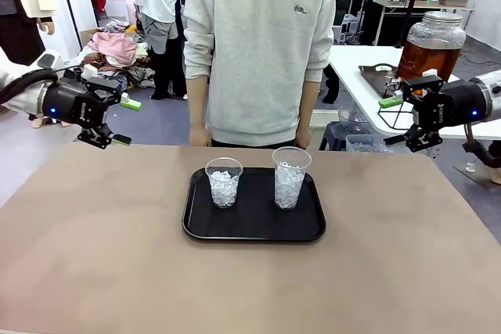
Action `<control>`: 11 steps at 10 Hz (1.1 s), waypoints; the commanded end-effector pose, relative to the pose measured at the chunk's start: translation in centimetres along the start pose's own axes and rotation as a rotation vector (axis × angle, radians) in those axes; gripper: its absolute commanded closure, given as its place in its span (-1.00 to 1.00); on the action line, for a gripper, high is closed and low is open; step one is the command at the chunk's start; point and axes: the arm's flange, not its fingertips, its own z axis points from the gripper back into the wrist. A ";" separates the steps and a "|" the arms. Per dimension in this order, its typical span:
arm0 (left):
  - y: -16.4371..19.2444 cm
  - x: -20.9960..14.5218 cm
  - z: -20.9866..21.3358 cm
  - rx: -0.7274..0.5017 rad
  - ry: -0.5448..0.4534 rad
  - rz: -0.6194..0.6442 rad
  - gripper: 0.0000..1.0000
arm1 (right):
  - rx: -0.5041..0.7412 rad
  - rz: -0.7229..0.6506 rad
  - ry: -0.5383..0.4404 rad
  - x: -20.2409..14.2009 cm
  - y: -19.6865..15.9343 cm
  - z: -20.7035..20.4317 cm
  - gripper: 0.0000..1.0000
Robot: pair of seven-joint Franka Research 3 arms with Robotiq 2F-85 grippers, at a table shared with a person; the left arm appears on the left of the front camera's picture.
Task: Pour the drink into the iced cup.
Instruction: Pick up the iced cup indicated by the human and present it to them.
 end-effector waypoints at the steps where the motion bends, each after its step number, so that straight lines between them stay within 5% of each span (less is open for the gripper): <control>1: 0.9 0.8 0.1 -0.048 0.000 0.007 -1.00 | 0.055 0.002 0.004 1.0 -0.8 0.0 -1.00; 11: 2.3 1.4 -0.4 -0.081 -0.016 0.061 -1.00 | 0.059 -0.028 0.008 1.2 -2.7 -0.4 -1.00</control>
